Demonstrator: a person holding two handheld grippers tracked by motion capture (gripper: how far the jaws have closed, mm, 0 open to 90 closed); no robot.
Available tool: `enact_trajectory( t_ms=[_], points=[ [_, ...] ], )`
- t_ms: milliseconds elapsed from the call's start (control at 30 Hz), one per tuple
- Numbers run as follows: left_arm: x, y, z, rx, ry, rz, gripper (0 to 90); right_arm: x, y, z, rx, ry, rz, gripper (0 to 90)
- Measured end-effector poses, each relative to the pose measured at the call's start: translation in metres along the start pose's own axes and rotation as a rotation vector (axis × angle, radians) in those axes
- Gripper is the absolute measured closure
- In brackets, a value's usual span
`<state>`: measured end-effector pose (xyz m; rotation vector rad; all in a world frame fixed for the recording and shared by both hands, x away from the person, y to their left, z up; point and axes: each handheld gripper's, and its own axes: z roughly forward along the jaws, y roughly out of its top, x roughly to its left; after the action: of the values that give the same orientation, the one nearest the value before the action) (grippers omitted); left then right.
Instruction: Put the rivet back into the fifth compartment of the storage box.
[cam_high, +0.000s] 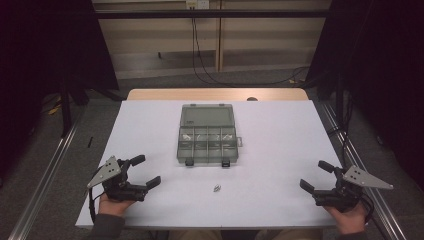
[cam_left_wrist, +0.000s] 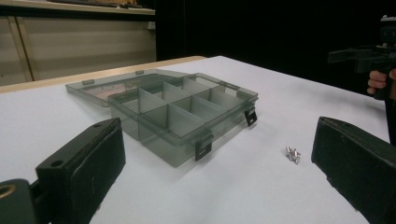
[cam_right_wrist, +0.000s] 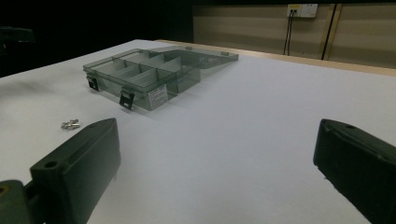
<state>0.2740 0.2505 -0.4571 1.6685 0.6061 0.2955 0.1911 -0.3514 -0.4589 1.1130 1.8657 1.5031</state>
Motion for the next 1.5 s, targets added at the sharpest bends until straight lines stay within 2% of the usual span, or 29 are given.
enact_trajectory(
  t_ms=[233,267,433,600,767,833,1267,1333,1500],
  points=[
    [-0.004,0.001,0.008,0.007,-0.008,-0.008,1.1,0.003,0.000,0.002,0.015,-0.002,-0.014,0.4],
    [-0.005,0.001,0.010,0.002,-0.016,-0.020,1.1,0.004,0.000,0.002,0.017,-0.001,-0.016,0.4],
    [-0.010,0.003,0.022,0.014,-0.040,-0.016,0.8,0.005,0.000,0.004,0.021,0.003,-0.032,0.5],
    [-0.015,0.004,0.031,0.015,-0.055,-0.022,0.8,0.005,0.000,0.004,0.025,0.009,-0.031,0.5],
    [-0.019,0.005,0.043,0.037,-0.076,-0.015,0.8,0.006,0.000,0.004,0.026,0.010,-0.029,0.6],
    [-0.021,0.005,0.048,0.036,-0.086,-0.025,0.8,0.006,0.000,0.004,0.026,0.013,-0.028,0.7],
    [-0.035,0.005,0.077,0.074,-0.126,-0.020,1.0,0.007,0.000,0.003,0.024,0.014,-0.032,1.0],
    [-0.039,0.005,0.084,0.099,-0.137,-0.005,1.2,0.007,0.000,0.003,0.025,0.015,-0.031,1.0],
    [-0.043,0.004,0.092,0.111,-0.148,0.000,1.5,0.007,0.000,0.003,0.023,0.017,-0.029,1.1]
  ],
)
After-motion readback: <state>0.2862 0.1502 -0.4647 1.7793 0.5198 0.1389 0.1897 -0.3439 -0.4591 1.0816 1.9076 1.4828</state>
